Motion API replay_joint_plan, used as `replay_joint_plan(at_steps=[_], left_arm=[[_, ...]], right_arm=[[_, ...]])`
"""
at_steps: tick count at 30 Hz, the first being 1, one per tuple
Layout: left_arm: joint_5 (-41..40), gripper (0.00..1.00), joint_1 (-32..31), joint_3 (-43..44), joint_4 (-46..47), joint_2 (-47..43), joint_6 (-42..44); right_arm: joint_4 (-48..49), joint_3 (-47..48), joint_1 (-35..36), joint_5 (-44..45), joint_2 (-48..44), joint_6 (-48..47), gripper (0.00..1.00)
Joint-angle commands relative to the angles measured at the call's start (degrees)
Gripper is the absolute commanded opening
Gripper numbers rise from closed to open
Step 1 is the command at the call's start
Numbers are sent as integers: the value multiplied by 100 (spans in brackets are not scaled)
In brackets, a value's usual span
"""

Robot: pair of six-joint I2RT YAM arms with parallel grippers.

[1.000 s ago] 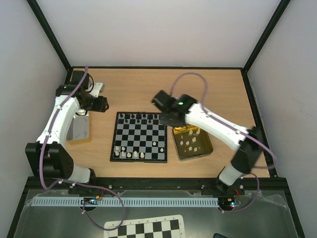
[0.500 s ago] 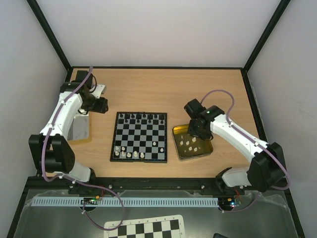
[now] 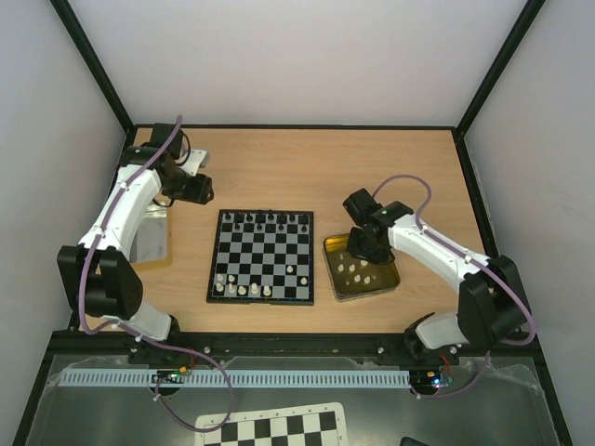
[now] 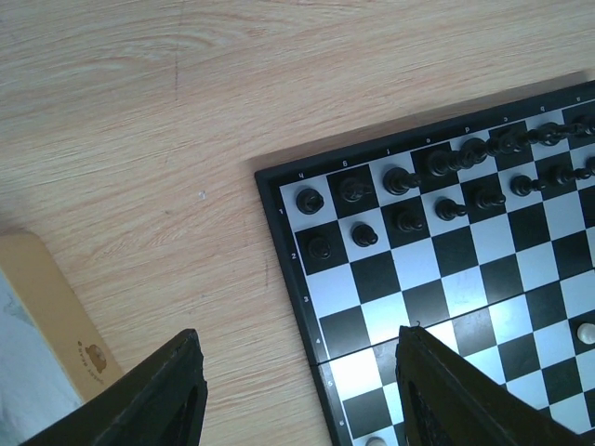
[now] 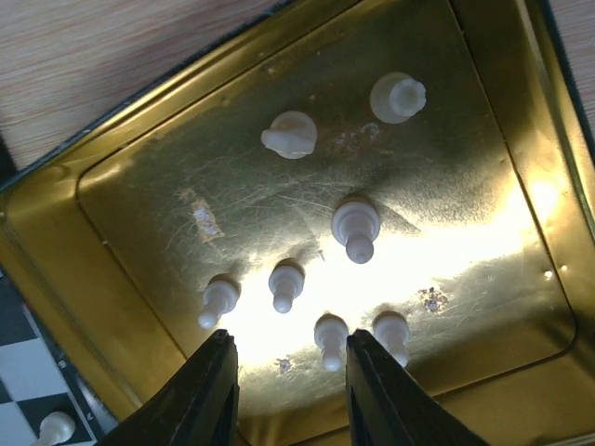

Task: Set up the chess pieces on the board
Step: Pick up the chess piece from the storage box.

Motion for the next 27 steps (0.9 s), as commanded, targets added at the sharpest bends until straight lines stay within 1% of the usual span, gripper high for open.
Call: replay_joint_plan(at_steps=[1, 8, 18, 23, 27], left_arm=[[183, 57, -27, 150, -18, 109, -81], [164, 57, -82, 112, -22, 109, -109], [-29, 57, -117, 17, -7, -19, -128], [-66, 57, -119, -59, 27, -57, -137], [-80, 57, -120, -63, 22, -67, -138]], right_arm=[[256, -200, -175, -136, 199, -5, 31], [218, -48, -533, -200, 389, -217, 30], [352, -145, -671, -264, 584, -463, 30], [449, -185, -773, -289, 660, -536, 27], [455, -200, -850, -281, 720, -605, 27]])
